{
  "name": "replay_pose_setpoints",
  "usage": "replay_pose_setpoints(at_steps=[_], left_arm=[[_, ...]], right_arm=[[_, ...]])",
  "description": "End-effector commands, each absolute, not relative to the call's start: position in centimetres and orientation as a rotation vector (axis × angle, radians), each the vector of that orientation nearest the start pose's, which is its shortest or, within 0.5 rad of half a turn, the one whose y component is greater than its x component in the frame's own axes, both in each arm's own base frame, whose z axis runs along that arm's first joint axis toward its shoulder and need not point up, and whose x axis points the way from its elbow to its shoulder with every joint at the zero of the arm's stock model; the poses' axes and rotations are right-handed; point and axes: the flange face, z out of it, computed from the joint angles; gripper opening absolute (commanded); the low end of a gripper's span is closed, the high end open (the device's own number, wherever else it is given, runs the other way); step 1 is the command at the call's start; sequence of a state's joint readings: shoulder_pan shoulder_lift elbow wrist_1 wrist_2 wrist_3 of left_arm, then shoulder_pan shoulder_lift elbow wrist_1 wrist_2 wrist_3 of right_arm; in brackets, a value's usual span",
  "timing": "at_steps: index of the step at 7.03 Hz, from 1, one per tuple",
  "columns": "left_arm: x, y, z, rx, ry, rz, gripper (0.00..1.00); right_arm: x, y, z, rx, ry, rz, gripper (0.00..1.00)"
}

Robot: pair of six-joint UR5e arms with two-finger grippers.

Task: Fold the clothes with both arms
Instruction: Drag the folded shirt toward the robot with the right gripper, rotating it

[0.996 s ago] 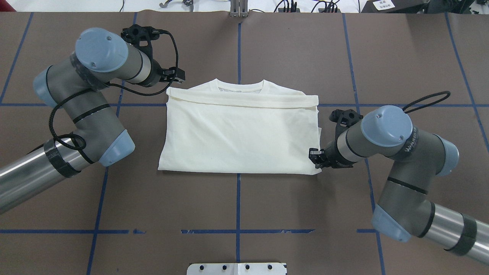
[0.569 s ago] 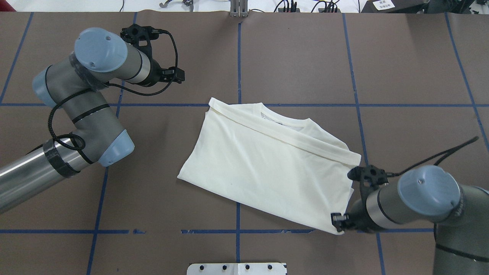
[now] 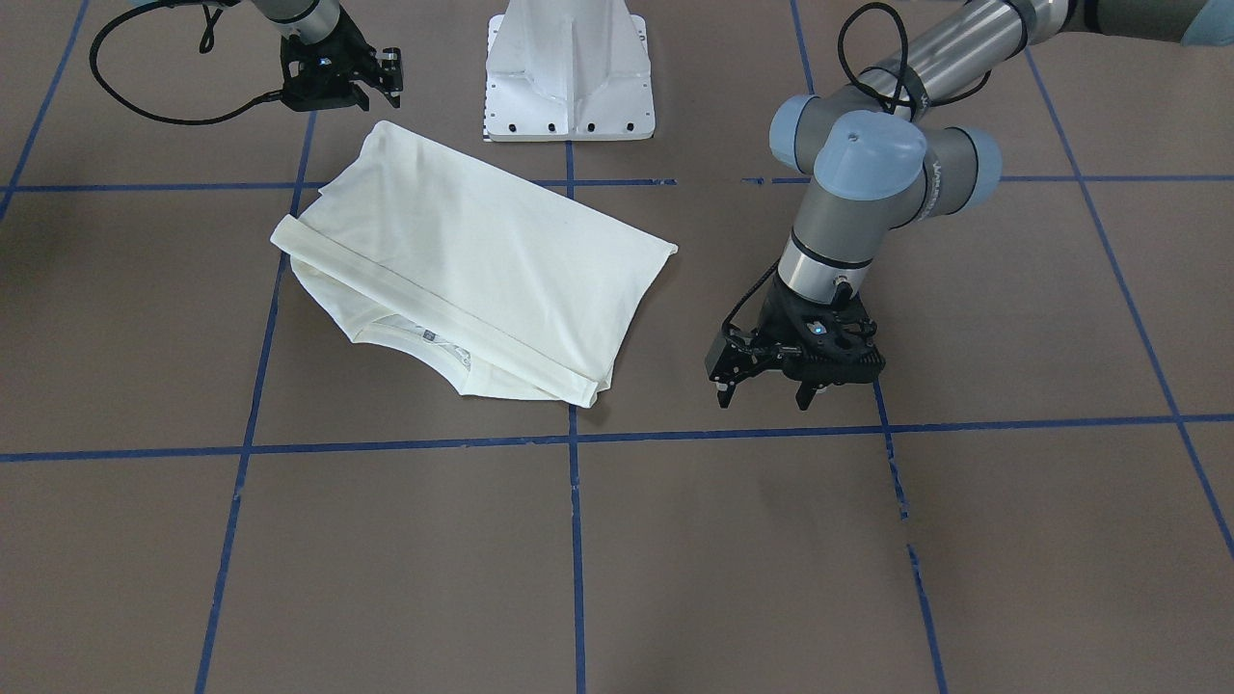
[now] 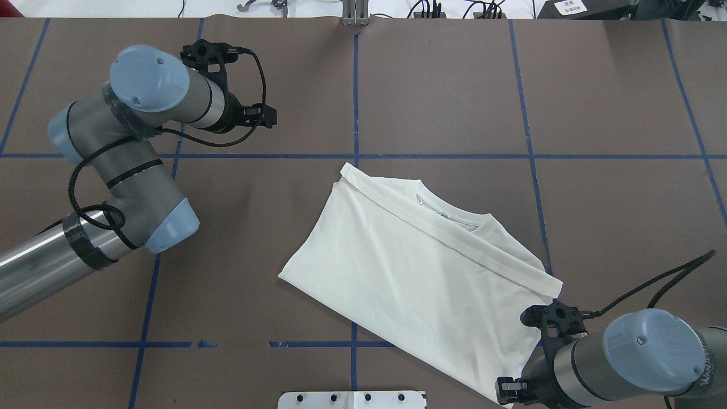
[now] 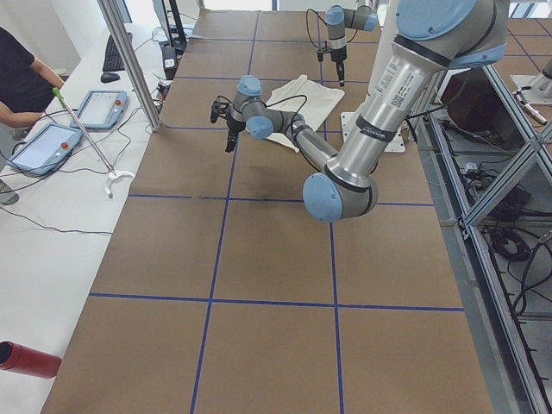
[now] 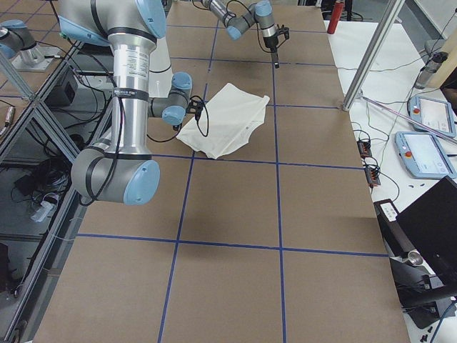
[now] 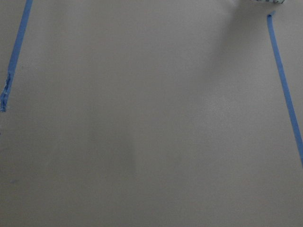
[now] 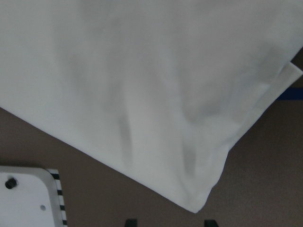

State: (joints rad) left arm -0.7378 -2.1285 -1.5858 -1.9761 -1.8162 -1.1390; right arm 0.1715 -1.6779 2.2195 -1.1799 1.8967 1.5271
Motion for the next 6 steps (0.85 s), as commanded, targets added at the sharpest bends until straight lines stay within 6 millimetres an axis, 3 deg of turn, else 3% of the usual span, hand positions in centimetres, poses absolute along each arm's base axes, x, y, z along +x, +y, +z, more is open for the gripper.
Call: replay_pose_setpoints(at_steps=[1, 2, 3, 4, 6], left_arm=[[45.7, -48.9, 27.1, 0.202, 1.029, -0.215, 1.0], [48.5, -43.0, 27.3, 0.074, 1.061, -0.28, 0.99], [50.9, -38.6, 26.1, -0.017, 1.055, -0.333, 0.97], [53.8, -33.1, 25.3, -0.053, 1.01, -0.363, 0.91], [55.9, -29.7, 25.9, -0.099, 0.982, -0.386, 0.81]], right_arm=[[-38.1, -23.4, 32.7, -0.087, -1.034, 0.099, 1.0], [-36.2, -26.7, 31.8, -0.041, -1.058, 0.171, 1.0], [-34.8, -28.6, 31.3, -0.013, -1.071, 0.215, 1.0], [-34.7, -29.5, 30.2, 0.004, -1.094, 0.226, 1.0], [-34.9, -29.8, 30.2, 0.014, -1.093, 0.232, 1.0]])
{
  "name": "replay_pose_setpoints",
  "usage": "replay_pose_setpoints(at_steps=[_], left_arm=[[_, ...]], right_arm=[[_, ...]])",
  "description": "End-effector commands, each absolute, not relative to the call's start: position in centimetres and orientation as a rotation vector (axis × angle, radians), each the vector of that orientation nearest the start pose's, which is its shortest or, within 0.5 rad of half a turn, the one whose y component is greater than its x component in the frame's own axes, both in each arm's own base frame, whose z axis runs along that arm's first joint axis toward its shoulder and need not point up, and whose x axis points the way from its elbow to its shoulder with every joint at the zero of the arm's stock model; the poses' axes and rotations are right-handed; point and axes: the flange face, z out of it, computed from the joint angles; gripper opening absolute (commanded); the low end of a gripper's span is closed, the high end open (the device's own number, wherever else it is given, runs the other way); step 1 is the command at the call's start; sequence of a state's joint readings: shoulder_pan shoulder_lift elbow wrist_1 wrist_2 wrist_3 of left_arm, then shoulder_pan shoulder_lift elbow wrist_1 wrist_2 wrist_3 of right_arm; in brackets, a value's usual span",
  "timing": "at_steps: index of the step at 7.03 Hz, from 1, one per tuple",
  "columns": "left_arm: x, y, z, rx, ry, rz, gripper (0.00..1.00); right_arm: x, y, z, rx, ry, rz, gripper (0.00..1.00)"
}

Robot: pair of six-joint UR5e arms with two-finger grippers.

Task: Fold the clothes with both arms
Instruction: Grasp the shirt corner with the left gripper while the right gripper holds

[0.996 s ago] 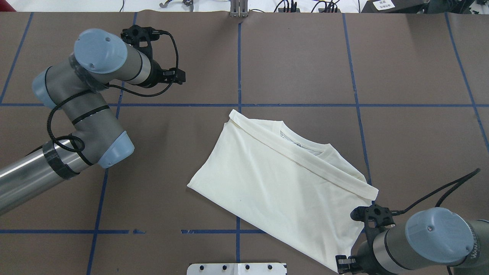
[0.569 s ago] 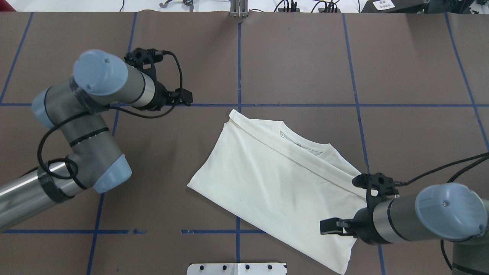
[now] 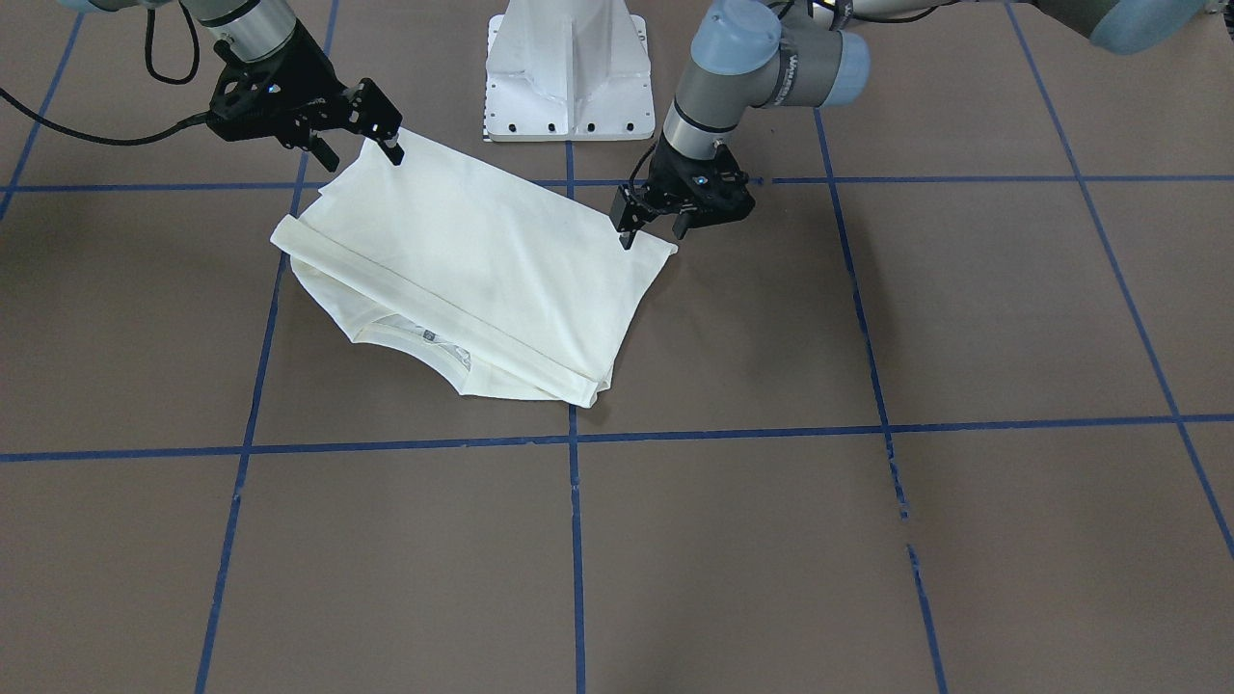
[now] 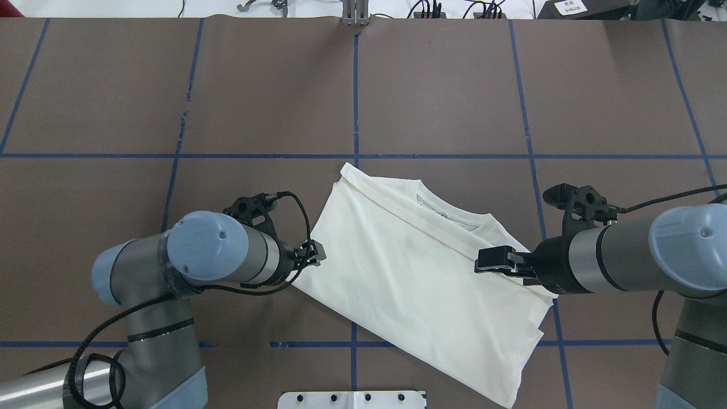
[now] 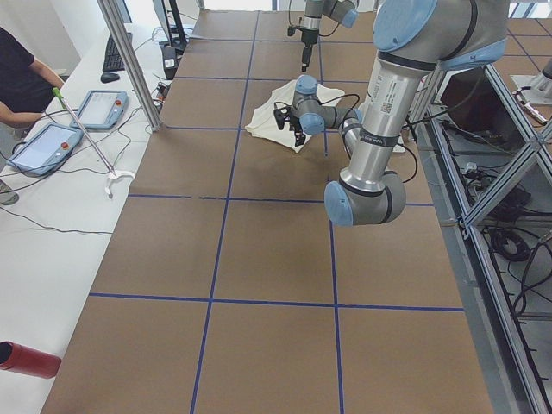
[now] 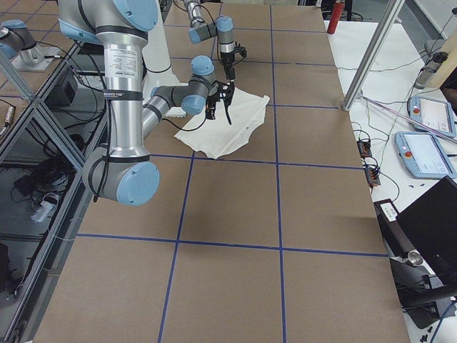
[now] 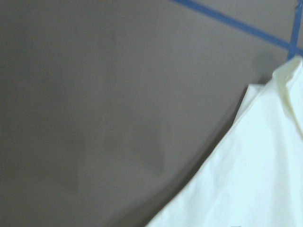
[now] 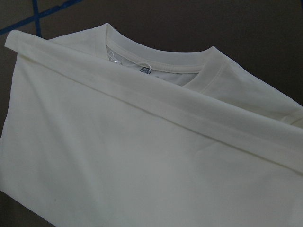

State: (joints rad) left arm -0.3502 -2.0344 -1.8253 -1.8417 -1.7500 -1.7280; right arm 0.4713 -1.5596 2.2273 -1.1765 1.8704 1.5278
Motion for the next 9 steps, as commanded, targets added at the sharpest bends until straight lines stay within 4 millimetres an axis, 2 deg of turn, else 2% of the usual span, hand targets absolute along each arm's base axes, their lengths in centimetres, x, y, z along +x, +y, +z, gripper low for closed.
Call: replay_pose_setpoints(at_steps=[1, 3, 5, 8, 9], left_arm=[[55.8, -30.0, 25.8, -0.095, 0.983, -0.387, 0.77], [54.7, -31.8, 25.6, -0.077, 0.991, -0.414, 0.74], [54.8, -32.9, 26.8, -0.069, 0.964, -0.435, 0.74], [55.5, -32.8, 28.0, -0.077, 0.938, -0.438, 0.72], [55.6, -32.7, 28.1, -0.079, 0.936, -0.438, 0.64]], right_arm=[[-34.9, -29.8, 30.1, 0.015, -1.096, 0.232, 1.0], [-34.9, -29.7, 30.1, 0.013, -1.094, 0.231, 1.0], [-35.0, -29.7, 30.1, 0.014, -1.096, 0.23, 1.0], [-34.9, -29.8, 30.2, 0.014, -1.093, 0.232, 1.0], [-34.8, -29.7, 30.3, 0.013, -1.091, 0.233, 1.0]])
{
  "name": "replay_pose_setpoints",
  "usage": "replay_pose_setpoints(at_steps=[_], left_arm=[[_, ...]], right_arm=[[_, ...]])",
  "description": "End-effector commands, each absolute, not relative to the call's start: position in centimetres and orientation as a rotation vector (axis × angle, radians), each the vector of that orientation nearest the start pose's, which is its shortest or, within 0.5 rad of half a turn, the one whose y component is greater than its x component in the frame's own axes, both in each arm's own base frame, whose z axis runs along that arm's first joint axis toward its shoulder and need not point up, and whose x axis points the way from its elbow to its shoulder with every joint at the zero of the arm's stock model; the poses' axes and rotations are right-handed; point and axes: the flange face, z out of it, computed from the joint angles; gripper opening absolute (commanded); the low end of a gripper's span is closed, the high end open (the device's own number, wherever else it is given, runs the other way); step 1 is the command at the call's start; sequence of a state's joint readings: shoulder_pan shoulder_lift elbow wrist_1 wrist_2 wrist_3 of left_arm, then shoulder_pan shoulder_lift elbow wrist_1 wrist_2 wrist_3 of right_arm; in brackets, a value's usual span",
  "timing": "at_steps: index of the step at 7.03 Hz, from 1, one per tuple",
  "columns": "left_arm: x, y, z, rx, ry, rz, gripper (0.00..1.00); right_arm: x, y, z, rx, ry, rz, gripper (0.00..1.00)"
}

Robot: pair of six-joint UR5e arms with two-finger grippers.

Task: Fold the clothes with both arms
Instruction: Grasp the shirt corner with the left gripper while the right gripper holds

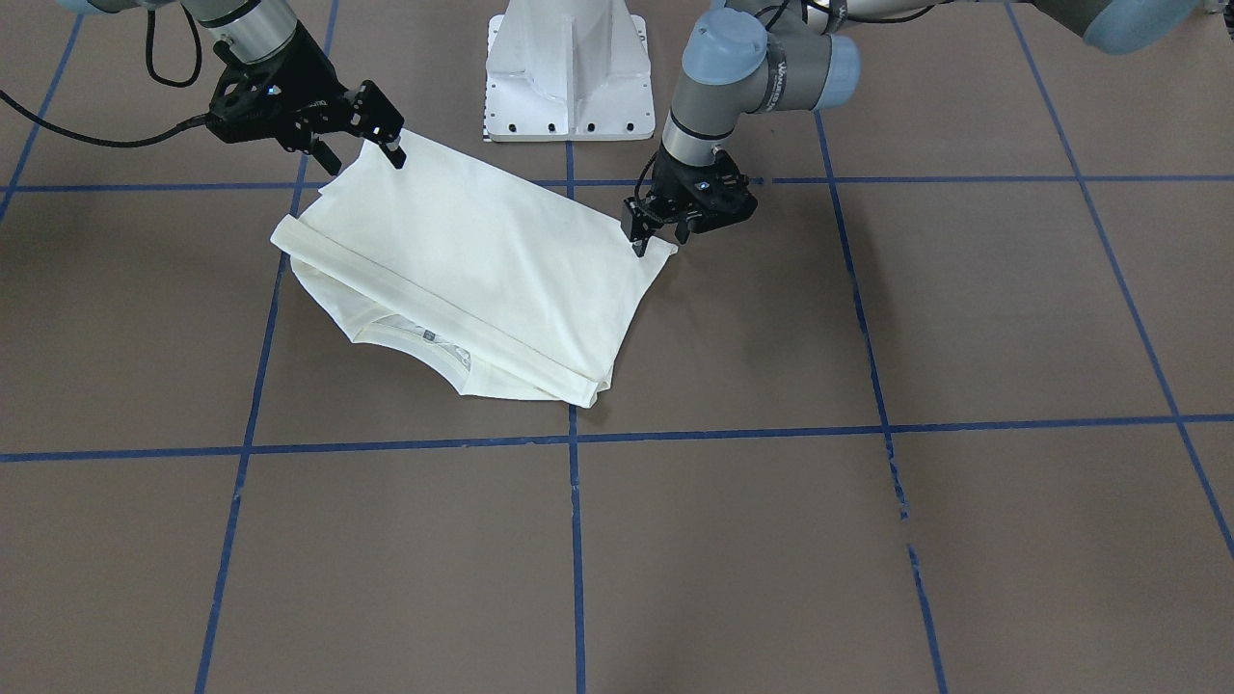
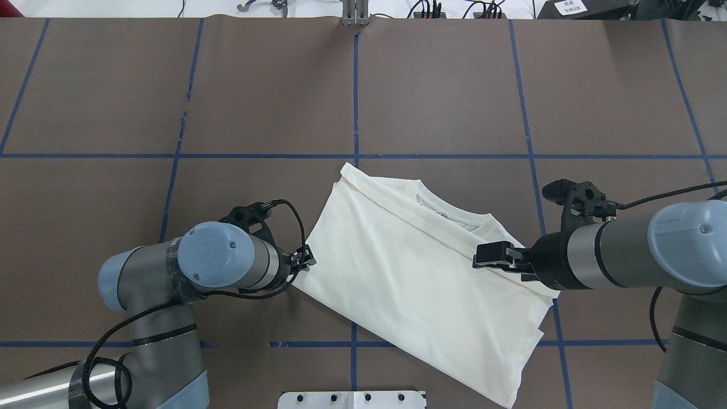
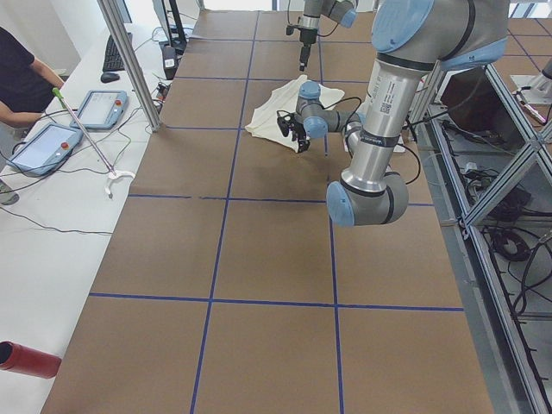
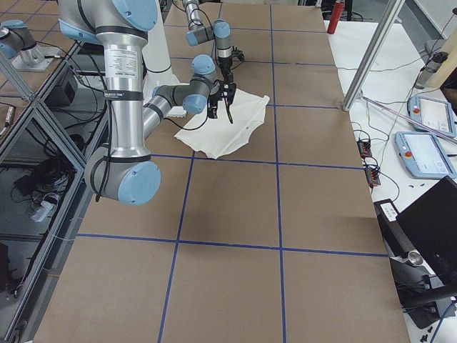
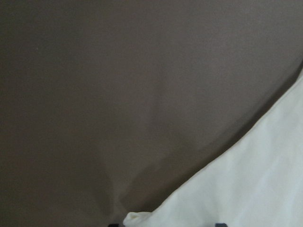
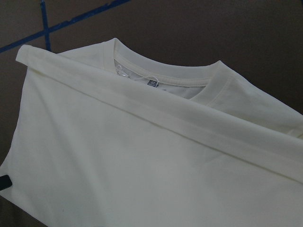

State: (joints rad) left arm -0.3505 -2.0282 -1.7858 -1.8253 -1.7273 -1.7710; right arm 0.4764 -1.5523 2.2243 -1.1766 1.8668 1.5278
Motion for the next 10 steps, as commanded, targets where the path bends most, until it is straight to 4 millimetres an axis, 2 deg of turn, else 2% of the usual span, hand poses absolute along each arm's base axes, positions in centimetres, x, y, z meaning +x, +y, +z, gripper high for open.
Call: replay_pose_setpoints(at_steps=[1, 3, 5, 6, 7, 9, 10], left_arm=[[55.7, -32.6, 28.2, -0.079, 0.934, -0.437, 0.48], [55.7, -32.5, 28.0, -0.077, 0.939, -0.429, 0.0], [55.0, -33.1, 27.0, -0.069, 0.96, -0.43, 0.0], [54.2, -35.2, 26.9, -0.048, 0.96, -0.461, 0.0], [53.4, -39.2, 27.3, 0.009, 0.947, -0.457, 0.0], [53.5, -47.7, 29.0, 0.07, 0.907, -0.526, 0.0], [53.2, -52.3, 28.5, 0.121, 0.894, -0.519, 0.0]], right_arm=[[-34.8, -29.7, 30.3, 0.013, -1.091, 0.233, 1.0], [-34.8, -29.7, 30.3, 0.013, -1.091, 0.233, 1.0], [-34.8, -29.7, 30.3, 0.013, -1.09, 0.233, 1.0], [-34.6, -29.7, 30.6, 0.015, -1.085, 0.237, 1.0], [-34.5, -29.8, 30.7, 0.015, -1.082, 0.239, 1.0], [-34.5, -29.8, 30.6, 0.015, -1.084, 0.239, 1.0], [-34.6, -29.8, 30.8, 0.016, -1.081, 0.24, 1.0]])
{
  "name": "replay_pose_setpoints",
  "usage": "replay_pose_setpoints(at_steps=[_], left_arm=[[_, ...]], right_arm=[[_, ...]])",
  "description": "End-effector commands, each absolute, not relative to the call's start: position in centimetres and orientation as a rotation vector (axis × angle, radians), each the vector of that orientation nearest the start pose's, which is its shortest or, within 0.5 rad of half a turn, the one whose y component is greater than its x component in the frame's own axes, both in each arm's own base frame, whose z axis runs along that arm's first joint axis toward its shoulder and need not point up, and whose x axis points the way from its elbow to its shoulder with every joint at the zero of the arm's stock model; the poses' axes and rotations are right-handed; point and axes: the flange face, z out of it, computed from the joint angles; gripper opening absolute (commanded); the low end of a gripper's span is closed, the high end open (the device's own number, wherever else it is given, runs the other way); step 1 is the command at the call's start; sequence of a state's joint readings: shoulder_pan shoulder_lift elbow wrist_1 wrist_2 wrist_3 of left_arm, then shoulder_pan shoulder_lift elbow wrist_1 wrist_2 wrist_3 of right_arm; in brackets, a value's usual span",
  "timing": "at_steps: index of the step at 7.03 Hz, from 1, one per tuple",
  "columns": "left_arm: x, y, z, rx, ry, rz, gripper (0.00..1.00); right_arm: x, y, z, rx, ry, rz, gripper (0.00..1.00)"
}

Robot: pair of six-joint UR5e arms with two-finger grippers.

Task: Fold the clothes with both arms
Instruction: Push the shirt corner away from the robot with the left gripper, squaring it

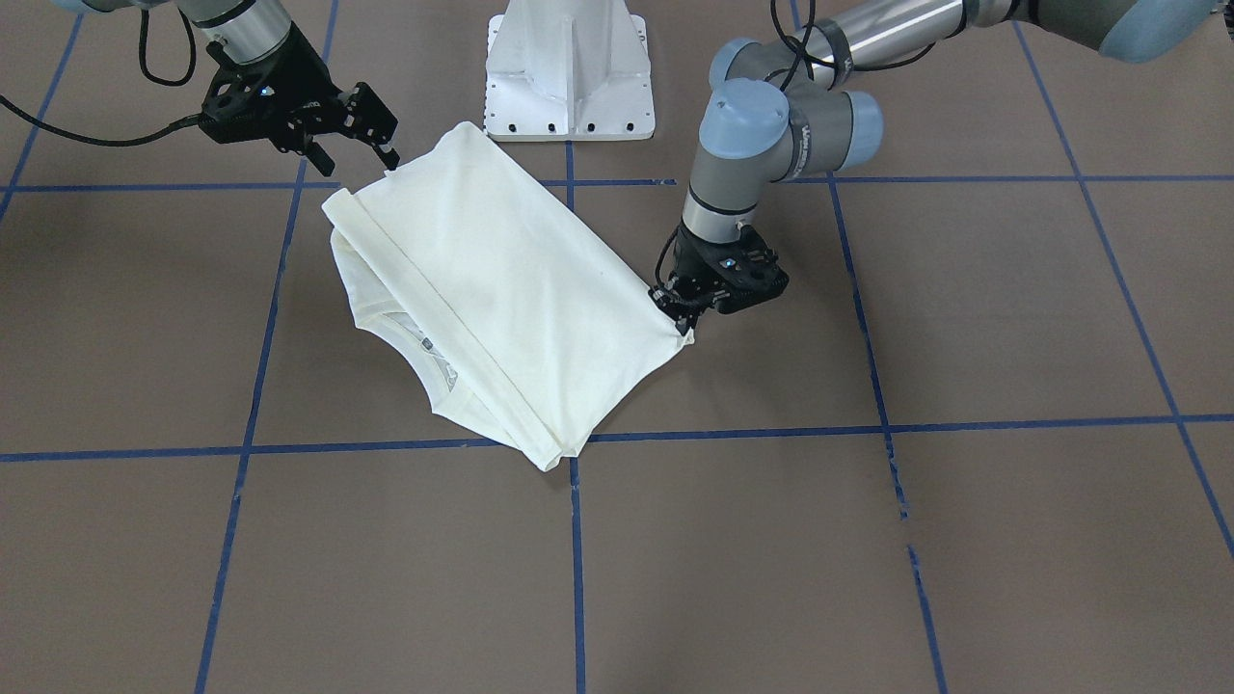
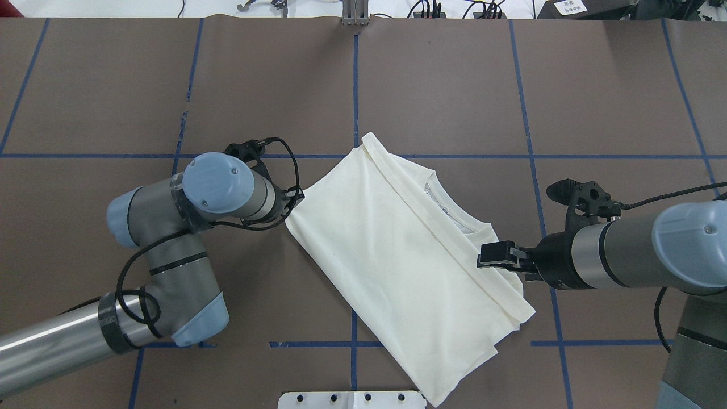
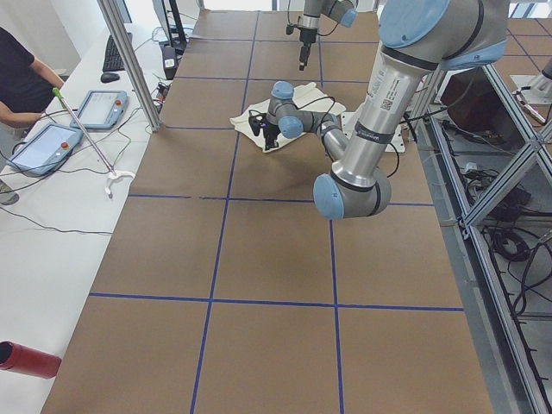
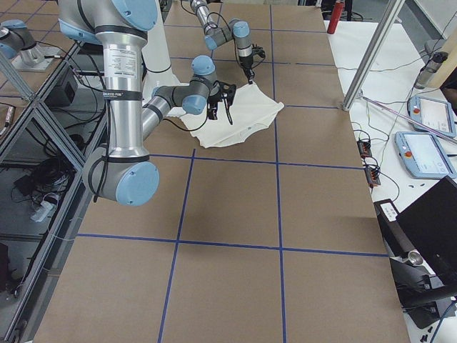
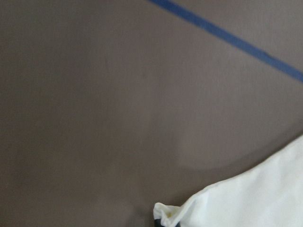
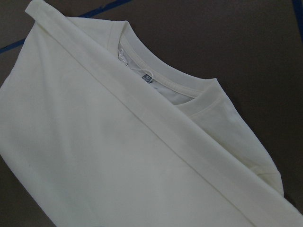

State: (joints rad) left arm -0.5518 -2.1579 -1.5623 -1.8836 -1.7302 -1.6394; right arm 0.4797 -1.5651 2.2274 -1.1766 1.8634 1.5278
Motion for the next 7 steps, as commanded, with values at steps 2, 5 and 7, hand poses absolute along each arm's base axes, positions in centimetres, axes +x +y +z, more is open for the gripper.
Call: replay_pose_setpoints(at_steps=[2, 5, 7], left_arm=[[51.8, -59.1, 26.0, 0.205, 0.891, -0.504, 0.0], [55.6, -63.8, 26.5, 0.258, 0.948, -0.474, 0.0], [55.6, -63.9, 26.1, 0.273, 0.963, -0.458, 0.0]], right_arm=[[-34.6, -29.9, 30.8, 0.03, -1.078, 0.248, 1.0], [-34.7, -30.0, 31.0, 0.032, -1.071, 0.252, 1.0], [-34.7, -30.0, 30.9, 0.032, -1.073, 0.25, 1.0]])
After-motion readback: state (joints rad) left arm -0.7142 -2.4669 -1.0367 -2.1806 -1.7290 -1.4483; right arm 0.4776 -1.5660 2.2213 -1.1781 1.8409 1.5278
